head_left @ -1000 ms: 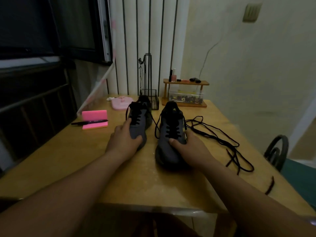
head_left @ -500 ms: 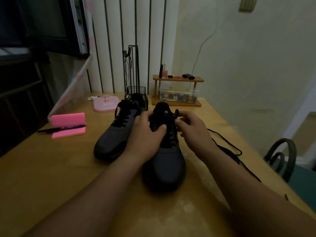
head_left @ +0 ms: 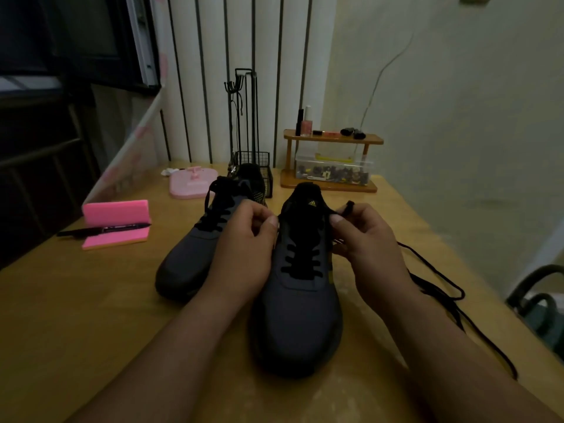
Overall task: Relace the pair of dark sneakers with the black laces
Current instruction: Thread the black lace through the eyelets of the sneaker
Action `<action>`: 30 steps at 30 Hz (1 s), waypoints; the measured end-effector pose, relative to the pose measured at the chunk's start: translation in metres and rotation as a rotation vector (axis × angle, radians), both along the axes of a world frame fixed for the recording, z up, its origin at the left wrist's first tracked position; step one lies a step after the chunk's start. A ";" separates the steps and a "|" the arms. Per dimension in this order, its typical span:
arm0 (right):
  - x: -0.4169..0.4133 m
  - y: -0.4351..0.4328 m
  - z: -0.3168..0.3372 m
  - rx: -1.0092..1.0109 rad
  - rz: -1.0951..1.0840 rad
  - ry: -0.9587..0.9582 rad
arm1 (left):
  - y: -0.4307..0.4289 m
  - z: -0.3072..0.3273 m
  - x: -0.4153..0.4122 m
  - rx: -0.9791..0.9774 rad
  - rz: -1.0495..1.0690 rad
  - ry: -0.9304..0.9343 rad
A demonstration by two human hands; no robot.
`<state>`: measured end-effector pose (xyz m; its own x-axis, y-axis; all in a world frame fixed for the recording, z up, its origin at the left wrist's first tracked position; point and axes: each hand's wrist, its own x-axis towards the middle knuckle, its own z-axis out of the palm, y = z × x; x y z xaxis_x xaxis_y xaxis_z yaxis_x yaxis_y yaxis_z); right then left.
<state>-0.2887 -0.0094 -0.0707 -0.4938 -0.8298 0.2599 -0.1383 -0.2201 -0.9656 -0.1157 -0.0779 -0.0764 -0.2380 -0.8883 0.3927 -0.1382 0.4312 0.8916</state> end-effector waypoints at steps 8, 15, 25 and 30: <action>0.005 0.007 0.002 -0.054 -0.152 0.433 | 0.017 0.010 -0.001 -0.416 0.205 -0.156; 0.007 0.009 0.004 -0.103 -0.178 0.518 | 0.007 0.018 -0.013 -0.352 0.045 -0.266; 0.006 0.004 0.002 -0.015 -0.044 0.642 | -0.003 0.018 -0.011 -0.325 -0.065 -0.285; 0.006 0.004 0.007 -0.095 0.001 0.414 | -0.004 0.020 -0.003 -0.384 -0.055 -0.299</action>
<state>-0.2822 -0.0054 -0.0639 -0.3313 -0.7931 0.5112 -0.5097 -0.3055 -0.8043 -0.1188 -0.0823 -0.0568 -0.4333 -0.6753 0.5968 -0.3316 0.7352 0.5911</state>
